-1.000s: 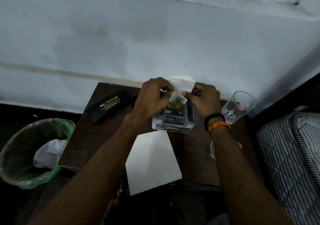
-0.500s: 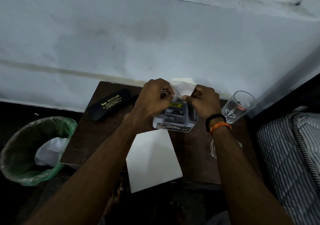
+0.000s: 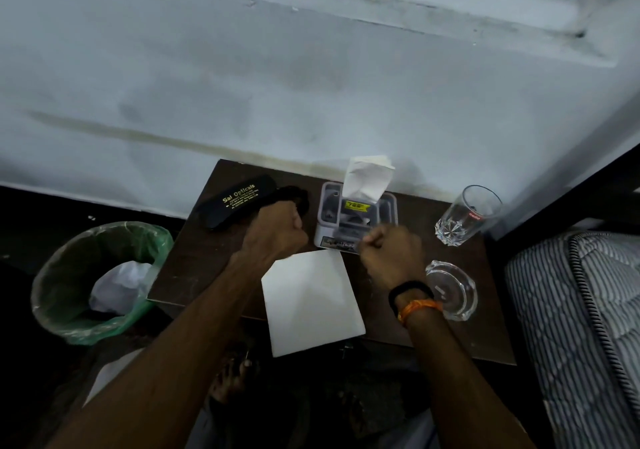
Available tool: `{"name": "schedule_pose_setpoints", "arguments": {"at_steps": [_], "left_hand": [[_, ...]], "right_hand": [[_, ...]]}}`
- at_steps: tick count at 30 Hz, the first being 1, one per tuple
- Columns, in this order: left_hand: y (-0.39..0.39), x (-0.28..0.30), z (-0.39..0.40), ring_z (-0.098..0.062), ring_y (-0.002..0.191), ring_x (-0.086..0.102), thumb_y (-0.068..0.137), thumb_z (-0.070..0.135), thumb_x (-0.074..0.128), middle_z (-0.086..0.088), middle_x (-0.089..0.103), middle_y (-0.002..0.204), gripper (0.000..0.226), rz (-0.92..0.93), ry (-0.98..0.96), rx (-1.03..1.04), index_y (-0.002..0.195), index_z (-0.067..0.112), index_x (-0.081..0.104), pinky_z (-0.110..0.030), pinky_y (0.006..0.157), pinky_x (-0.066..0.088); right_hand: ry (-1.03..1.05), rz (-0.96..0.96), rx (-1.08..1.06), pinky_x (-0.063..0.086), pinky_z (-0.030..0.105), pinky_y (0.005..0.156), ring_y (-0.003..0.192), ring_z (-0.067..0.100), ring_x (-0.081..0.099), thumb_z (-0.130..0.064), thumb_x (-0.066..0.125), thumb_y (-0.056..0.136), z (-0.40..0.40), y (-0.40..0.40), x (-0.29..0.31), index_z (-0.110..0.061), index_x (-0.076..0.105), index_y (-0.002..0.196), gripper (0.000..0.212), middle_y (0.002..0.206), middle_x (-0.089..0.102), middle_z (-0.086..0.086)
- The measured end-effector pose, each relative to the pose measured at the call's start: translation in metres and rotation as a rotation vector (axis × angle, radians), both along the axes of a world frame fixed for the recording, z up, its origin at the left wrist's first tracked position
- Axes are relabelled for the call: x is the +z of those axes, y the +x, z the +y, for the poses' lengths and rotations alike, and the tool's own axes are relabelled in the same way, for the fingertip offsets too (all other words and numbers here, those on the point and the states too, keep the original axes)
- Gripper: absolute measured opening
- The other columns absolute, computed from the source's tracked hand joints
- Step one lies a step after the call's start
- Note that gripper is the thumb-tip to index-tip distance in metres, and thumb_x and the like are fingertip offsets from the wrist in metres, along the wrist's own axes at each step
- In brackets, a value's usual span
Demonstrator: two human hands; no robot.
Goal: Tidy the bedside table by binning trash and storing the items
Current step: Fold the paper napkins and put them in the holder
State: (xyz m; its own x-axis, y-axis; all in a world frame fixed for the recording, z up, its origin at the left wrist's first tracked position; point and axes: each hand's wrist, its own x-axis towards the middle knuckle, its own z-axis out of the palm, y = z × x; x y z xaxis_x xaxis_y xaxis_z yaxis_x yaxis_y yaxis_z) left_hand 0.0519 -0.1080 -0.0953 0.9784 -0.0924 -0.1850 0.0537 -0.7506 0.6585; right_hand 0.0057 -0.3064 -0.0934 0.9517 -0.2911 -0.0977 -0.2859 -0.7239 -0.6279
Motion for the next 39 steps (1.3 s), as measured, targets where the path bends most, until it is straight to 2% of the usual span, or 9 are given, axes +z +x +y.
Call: {"name": "schedule_pose_setpoints", "arguments": {"at_steps": [2, 4, 9, 15, 21, 25, 31, 35, 39], "left_hand": [[-0.011, -0.002, 0.007, -0.025, 0.11, 0.059, 0.081, 0.008, 0.07, -0.012, 0.065, 0.117, 0.03, 0.021, 0.103, -0.101, 0.111, 0.006, 0.065, -0.036, 0.095, 0.049], [-0.021, -0.003, 0.012, -0.022, 0.12, 0.054, 0.084, 0.017, 0.073, -0.007, 0.061, 0.129, 0.043, 0.012, 0.201, -0.238, 0.125, 0.014, 0.062, -0.035, 0.102, 0.044], [-0.045, -0.006, 0.008, -0.034, 0.138, 0.029, 0.076, 0.043, 0.079, -0.006, 0.036, 0.149, 0.076, 0.114, 0.449, -0.392, 0.144, 0.033, 0.044, -0.054, 0.114, 0.03], [-0.049, 0.001, 0.014, -0.04, 0.143, 0.023, 0.068, 0.046, 0.086, -0.013, 0.023, 0.155, 0.101, 0.27, 0.517, -0.254, 0.15, 0.025, 0.03, -0.061, 0.113, 0.03], [-0.055, -0.003, 0.009, -0.041, 0.14, 0.028, 0.065, 0.039, 0.09, -0.017, 0.024, 0.151, 0.103, 0.321, 0.482, -0.147, 0.146, 0.016, 0.03, -0.052, 0.108, 0.043], [-0.054, -0.008, 0.007, -0.041, 0.138, 0.032, 0.063, 0.034, 0.092, -0.018, 0.028, 0.149, 0.104, 0.332, 0.412, -0.112, 0.145, 0.015, 0.031, -0.05, 0.107, 0.042], [-0.053, -0.013, 0.011, -0.041, 0.138, 0.034, 0.061, 0.033, 0.093, -0.018, 0.024, 0.15, 0.105, 0.329, 0.365, -0.072, 0.143, 0.016, 0.031, -0.049, 0.108, 0.042], [-0.052, -0.01, 0.012, -0.044, 0.138, 0.031, 0.057, 0.031, 0.096, -0.02, 0.018, 0.151, 0.11, 0.34, 0.305, -0.022, 0.143, 0.015, 0.03, -0.05, 0.109, 0.043], [-0.046, -0.004, 0.027, -0.041, 0.135, 0.039, 0.049, 0.024, 0.099, -0.021, 0.027, 0.15, 0.115, 0.359, -0.038, 0.156, 0.142, 0.009, 0.034, -0.048, 0.107, 0.045]], "right_hand": [[-0.02, 0.197, 0.086, 0.055, 0.037, 0.092, 0.099, 0.025, 0.067, -0.028, 0.075, 0.077, 0.009, -0.011, -0.011, -0.023, 0.07, 0.085, 0.011, 0.1, 0.073, 0.003], [-0.044, 0.286, 0.161, 0.052, 0.036, 0.095, 0.11, 0.029, 0.063, -0.03, 0.076, 0.077, 0.016, -0.016, -0.02, -0.017, 0.069, 0.105, 0.032, 0.114, 0.07, 0.008], [-0.113, 0.27, 0.212, 0.048, 0.04, 0.102, 0.124, 0.032, 0.054, -0.03, 0.074, 0.078, 0.024, -0.018, -0.026, -0.017, 0.05, 0.137, 0.066, 0.136, 0.055, 0.013], [-0.141, 0.27, 0.229, 0.049, 0.041, 0.101, 0.122, 0.028, 0.056, -0.038, 0.077, 0.076, 0.034, -0.016, -0.026, -0.018, 0.06, 0.127, 0.058, 0.132, 0.06, 0.008], [-0.293, 0.356, 0.137, 0.046, 0.04, 0.105, 0.128, 0.031, 0.048, -0.054, 0.084, 0.066, 0.052, -0.027, -0.036, -0.009, 0.05, 0.133, 0.088, 0.136, 0.052, 0.013], [-0.07, 0.41, -0.004, 0.053, 0.04, 0.095, 0.117, 0.031, 0.06, -0.039, 0.09, 0.064, 0.05, -0.023, -0.035, -0.006, 0.059, 0.124, 0.075, 0.126, 0.063, 0.012], [0.082, 0.4, -0.009, 0.053, 0.034, 0.086, 0.105, 0.029, 0.065, -0.033, 0.089, 0.066, 0.046, -0.019, -0.035, -0.009, 0.072, 0.104, 0.048, 0.112, 0.071, 0.01], [0.364, 0.38, -0.048, 0.058, 0.037, 0.084, 0.092, 0.029, 0.071, -0.01, 0.088, 0.065, 0.038, -0.021, -0.026, -0.004, 0.075, 0.091, 0.03, 0.099, 0.076, 0.012], [0.722, 0.363, 0.028, 0.059, 0.045, 0.085, 0.091, 0.034, 0.072, 0.009, 0.078, 0.071, 0.033, -0.029, -0.004, 0.002, 0.075, 0.102, 0.032, 0.106, 0.075, 0.021]]}}
